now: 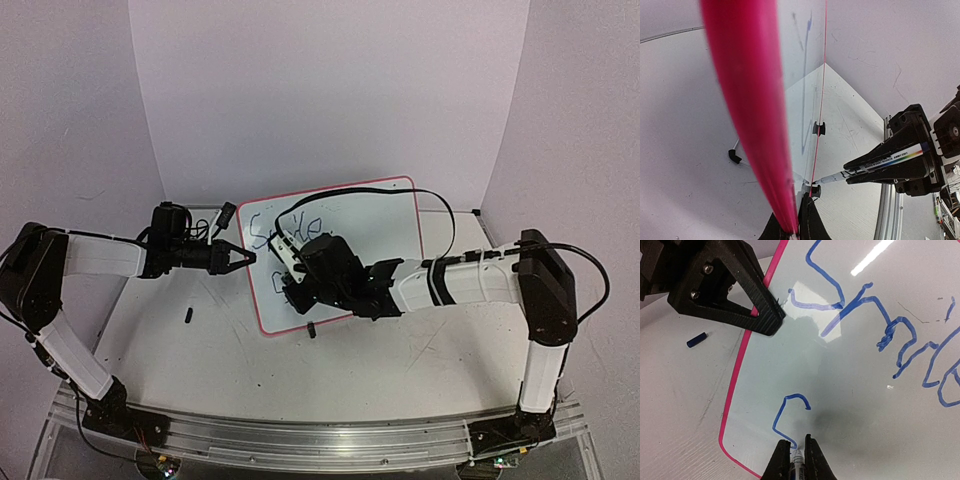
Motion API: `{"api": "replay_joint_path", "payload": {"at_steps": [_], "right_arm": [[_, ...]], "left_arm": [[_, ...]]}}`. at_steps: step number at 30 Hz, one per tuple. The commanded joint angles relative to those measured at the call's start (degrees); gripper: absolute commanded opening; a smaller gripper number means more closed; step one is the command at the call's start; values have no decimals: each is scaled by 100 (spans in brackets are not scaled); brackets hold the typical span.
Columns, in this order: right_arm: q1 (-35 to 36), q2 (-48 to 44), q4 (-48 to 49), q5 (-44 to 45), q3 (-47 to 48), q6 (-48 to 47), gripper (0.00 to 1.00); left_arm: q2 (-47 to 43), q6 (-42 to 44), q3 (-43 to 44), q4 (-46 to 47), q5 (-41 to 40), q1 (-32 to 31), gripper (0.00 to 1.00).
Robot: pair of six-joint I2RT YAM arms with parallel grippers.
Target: Write a sentence on the whiteboard
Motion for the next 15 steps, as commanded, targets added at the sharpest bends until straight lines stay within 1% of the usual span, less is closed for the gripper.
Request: {"api": "replay_joint_path", "payload": {"at_steps": [1, 9, 15], "right_arm": [[-65, -258, 143, 63, 110, -47, 0], [-61, -172, 169, -255, 190, 12, 0], [-66, -161, 231, -191, 220, -5, 0]], "left_arm": [[251, 560, -40, -545, -1207, -69, 0], [231, 555, -47, -548, -1198, -65, 0], [241, 558, -48, -552, -1189, -69, 0]]}}
